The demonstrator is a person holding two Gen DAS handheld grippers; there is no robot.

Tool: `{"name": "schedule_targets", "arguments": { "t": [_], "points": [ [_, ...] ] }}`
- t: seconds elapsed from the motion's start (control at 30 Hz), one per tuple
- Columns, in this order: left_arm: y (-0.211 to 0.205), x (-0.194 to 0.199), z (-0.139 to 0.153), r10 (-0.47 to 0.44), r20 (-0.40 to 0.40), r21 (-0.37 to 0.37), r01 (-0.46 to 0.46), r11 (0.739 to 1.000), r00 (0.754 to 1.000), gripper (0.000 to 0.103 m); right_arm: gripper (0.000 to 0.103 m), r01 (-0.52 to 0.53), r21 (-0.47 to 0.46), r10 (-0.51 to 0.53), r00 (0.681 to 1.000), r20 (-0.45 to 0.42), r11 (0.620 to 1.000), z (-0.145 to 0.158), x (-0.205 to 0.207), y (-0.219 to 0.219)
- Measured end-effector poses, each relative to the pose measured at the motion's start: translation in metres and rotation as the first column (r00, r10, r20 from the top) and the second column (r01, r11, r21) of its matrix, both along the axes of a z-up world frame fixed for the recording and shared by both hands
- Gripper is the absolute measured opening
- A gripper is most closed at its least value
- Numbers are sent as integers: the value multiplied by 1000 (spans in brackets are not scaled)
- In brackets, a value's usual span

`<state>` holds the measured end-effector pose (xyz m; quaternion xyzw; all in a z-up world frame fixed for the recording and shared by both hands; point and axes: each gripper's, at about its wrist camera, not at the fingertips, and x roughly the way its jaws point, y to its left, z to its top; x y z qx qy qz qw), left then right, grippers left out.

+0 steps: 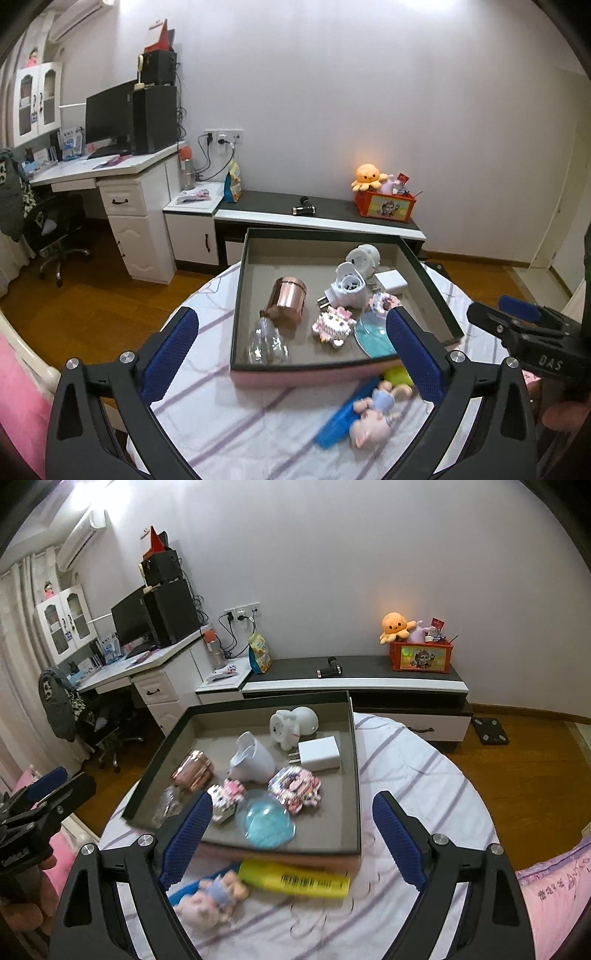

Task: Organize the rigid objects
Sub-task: 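Withdraw both open tools from the box back over the remaining items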

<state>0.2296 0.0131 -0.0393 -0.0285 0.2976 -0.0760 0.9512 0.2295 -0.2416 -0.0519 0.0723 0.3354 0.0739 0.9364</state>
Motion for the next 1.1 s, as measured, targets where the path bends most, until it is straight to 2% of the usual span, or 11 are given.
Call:
{"name": "schedule_targets", "arguments": {
  "t": [0.3, 0.53, 1.1],
  "points": [
    [5, -50, 6, 16, 22, -7, -16, 1000, 1000, 103, 90, 7, 7, -7, 1000, 27, 1000, 5, -51, -5],
    [9, -76, -6, 24, -12, -8, -24, 1000, 1000, 103, 90, 26, 5, -26, 999, 23, 1000, -1, -83, -10],
    [7, -104, -16, 19, -35, -6, -19, 1000, 999, 103, 90, 5, -13, -5, 1000, 7, 1000, -8, -106, -10]
  ]
}}
